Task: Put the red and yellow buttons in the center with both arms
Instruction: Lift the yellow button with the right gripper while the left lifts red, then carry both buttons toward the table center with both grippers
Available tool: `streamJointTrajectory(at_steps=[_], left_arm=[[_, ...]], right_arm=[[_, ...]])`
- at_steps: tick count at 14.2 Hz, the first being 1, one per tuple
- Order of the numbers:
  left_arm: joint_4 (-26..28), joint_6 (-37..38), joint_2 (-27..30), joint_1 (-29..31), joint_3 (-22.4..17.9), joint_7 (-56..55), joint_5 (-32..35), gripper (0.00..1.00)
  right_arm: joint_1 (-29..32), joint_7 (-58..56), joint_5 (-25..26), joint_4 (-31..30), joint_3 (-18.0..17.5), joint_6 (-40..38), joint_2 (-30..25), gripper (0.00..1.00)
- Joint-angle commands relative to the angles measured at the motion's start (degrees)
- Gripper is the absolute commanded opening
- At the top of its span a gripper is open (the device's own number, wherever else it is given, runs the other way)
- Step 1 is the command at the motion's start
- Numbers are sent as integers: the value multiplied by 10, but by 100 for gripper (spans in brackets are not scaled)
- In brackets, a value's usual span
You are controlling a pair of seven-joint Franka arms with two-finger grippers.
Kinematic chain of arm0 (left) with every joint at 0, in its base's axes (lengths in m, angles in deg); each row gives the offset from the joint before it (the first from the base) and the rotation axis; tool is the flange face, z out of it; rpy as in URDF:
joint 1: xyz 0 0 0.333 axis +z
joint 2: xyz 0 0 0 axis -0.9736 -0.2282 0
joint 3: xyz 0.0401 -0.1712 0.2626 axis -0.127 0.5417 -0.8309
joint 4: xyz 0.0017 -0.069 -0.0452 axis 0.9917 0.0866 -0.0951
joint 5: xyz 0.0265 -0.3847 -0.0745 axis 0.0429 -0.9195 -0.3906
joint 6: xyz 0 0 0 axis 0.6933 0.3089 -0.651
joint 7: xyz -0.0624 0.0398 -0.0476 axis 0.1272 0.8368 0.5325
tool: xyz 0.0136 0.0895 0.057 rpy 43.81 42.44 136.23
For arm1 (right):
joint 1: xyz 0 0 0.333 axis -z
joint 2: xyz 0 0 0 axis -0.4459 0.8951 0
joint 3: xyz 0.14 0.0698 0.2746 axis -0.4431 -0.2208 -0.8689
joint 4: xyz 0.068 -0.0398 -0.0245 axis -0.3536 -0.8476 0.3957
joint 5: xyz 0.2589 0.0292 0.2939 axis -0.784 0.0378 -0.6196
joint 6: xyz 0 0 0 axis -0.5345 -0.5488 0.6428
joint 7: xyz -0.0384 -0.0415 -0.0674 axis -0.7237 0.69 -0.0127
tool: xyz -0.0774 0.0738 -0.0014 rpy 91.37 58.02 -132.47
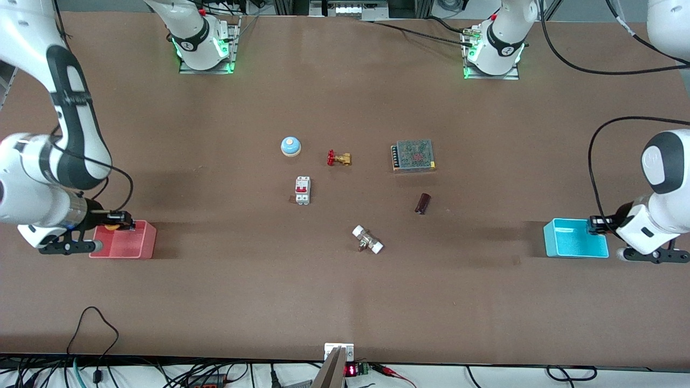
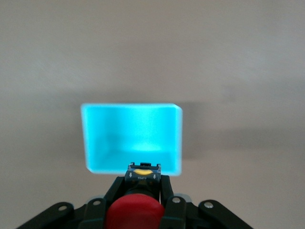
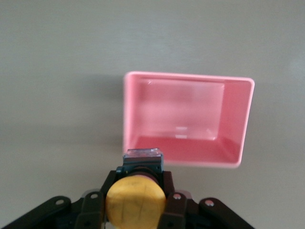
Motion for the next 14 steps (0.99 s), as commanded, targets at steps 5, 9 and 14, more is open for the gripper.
streamJointTrajectory(at_steps=[5, 9, 14], left_arm=[[86, -10, 22, 0, 130, -170, 3, 29], [163, -81, 26, 0, 177, -239, 7, 29], [288, -228, 43, -10, 197, -310, 9, 29]], right_arm=[[-86, 152, -3, -40, -20, -38, -53, 37], [-167, 262, -5, -109, -20, 76, -43, 38], [-218, 308, -4, -127, -21, 171, 0, 38]])
